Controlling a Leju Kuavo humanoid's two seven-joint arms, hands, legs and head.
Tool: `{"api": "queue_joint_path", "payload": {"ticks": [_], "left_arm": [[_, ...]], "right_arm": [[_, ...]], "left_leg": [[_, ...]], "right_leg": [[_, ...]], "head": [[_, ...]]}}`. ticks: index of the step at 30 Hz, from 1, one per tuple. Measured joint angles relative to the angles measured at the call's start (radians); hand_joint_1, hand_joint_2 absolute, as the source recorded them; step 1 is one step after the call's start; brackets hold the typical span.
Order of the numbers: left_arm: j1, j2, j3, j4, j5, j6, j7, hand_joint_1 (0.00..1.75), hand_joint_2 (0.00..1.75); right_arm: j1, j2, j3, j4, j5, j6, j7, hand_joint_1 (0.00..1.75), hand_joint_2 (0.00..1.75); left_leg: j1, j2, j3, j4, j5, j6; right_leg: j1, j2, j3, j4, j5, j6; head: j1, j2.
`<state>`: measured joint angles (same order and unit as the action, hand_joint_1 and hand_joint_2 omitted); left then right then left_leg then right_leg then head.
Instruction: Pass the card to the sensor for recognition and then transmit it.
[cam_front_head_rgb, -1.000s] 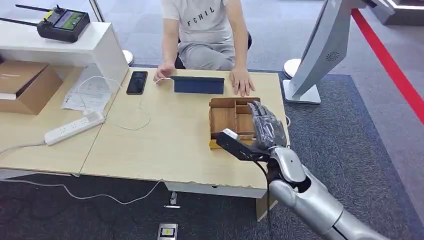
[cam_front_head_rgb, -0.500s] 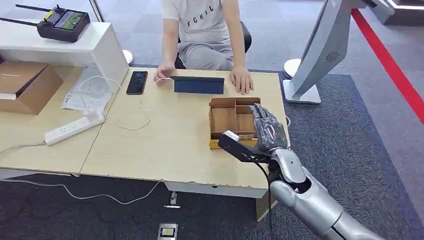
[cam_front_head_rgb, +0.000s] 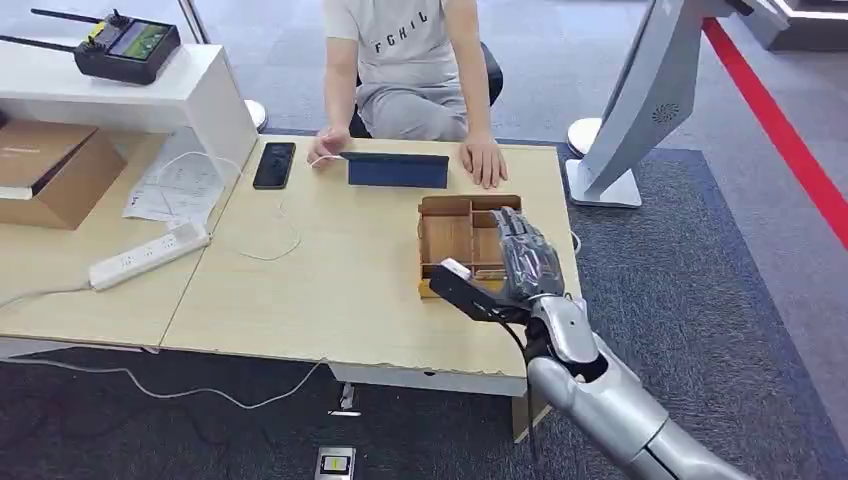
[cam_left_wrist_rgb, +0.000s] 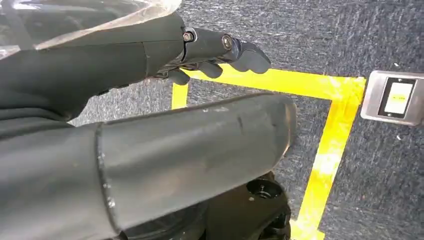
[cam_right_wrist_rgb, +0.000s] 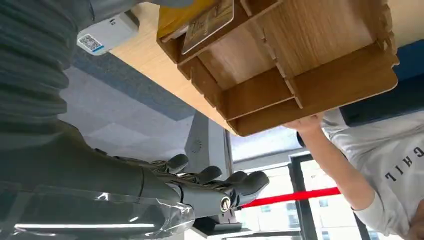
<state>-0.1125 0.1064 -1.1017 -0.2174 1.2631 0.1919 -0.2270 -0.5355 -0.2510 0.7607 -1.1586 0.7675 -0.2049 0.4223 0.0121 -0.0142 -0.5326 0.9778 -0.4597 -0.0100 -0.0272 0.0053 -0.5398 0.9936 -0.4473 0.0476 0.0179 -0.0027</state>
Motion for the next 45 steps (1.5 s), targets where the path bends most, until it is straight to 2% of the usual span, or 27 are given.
{"api": "queue_joint_path", "payload": {"ticks": [17,45], "left_arm": [[-0.035,0.024,0.000,0.000,-0.018,-0.003,0.019,0.00,0.00],[-0.039,0.024,0.000,0.000,-0.018,0.002,0.014,0.00,0.00]], "right_arm": [[0.002,0.025,-0.016,0.103,-0.020,-0.039,-0.035,0.00,1.75],[-0.061,0.071,-0.010,0.319,-0.029,-0.079,-0.111,0.00,1.75]], "left_leg": [[0.000,0.000,0.000,0.000,0.000,0.000],[0.000,0.000,0.000,0.000,0.000,0.000]], "right_leg": [[0.000,0.000,0.000,0.000,0.000,0.000],[0.000,0.000,0.000,0.000,0.000,0.000]], "head": [[0.000,0.000],[0.000,0.000]]}}
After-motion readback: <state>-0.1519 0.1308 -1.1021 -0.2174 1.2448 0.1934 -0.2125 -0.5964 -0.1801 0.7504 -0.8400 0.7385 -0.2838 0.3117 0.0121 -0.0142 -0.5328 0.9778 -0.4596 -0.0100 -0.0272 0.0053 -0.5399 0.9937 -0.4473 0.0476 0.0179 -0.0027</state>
